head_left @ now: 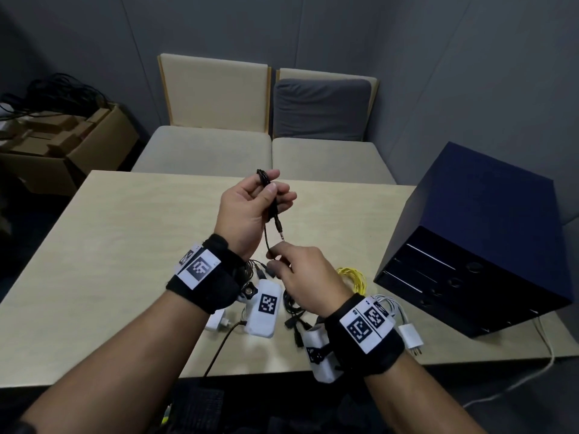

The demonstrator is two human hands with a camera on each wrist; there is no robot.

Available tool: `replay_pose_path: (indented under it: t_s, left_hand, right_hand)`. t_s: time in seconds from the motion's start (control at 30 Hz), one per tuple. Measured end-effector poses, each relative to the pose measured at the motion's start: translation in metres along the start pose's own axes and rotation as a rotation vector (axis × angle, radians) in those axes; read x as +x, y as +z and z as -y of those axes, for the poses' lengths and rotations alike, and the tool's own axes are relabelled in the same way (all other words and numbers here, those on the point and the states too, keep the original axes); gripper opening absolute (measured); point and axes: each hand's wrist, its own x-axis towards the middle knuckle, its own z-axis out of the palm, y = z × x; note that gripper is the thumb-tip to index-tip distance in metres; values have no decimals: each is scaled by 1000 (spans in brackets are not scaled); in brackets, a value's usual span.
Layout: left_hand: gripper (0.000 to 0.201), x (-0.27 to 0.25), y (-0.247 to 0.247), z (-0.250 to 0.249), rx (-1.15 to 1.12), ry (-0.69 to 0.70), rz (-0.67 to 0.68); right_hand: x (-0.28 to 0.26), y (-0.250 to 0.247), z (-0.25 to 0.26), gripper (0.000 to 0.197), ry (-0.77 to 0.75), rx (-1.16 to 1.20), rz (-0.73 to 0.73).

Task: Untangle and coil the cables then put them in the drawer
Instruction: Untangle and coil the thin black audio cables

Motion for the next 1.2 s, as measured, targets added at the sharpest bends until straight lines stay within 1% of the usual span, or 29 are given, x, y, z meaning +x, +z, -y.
replay_pose_path:
  t_s: [0.07,0.13,0.23,0.3,0.37,0.43,0.53,0.57,0.63,0.7,0.77,0.83,0.9,0.97,1.07,1.13,1.2]
  left_hand:
    - [18,1,-5,2,150,10,19]
    - [18,0,-8,4,270,-9,60]
    - [20,-4,-12,12,401,-62,141]
    - [18,-6,-12,17,434,-94,207]
    - [20,-10,-10,20,384,-122,297]
    - [31,-16,-5,18,313,-172,370]
    - [62,-23,-2,15,331,-276,444]
    - [67,-23,-1,15,326,-306,458]
    - [62,-24,0,11,233,-363,478]
    - [58,-23,-1,8,177,-415,526]
    - [54,-23,-3,4,139,-462,568]
    - [51,-24,-1,0,138,-480,599]
    - [52,-25,0,-2,201,-473,585]
    - [47,-27,-1,-1,233,-448,531]
    - [17,-25,-9,9,213,-373,420]
    - [22,-26,-13,15,278,-325,382]
    - [21,-30,-12,16,374,-273,362]
  right_hand:
    - [-2,-7,6,20,-68,-105,6]
    - [-3,-19,12,20,-134,-196,-26]
    - [-3,-40,19,15,-215,-235,-141]
    - [-2,-50,22,9,-252,-227,-181]
    - [-1,-56,24,4,-281,-182,-188]
    - [2,-63,22,7,-264,-119,-193]
    - [8,-73,17,18,-180,-23,-237]
    - [11,-74,14,21,-170,30,-260]
    - [13,-75,9,24,-191,117,-285]
    - [14,-73,4,25,-213,152,-265]
    - [13,-71,-1,24,-164,260,-206]
    - [12,-68,-6,21,-113,338,-168]
    - [10,-63,-8,22,-87,371,-166]
    - [10,-57,-11,25,-58,398,-191]
    - [9,-54,-17,26,-11,436,-280]
    - [7,-54,-18,26,4,443,-310]
    - [5,-55,-18,25,9,471,-299]
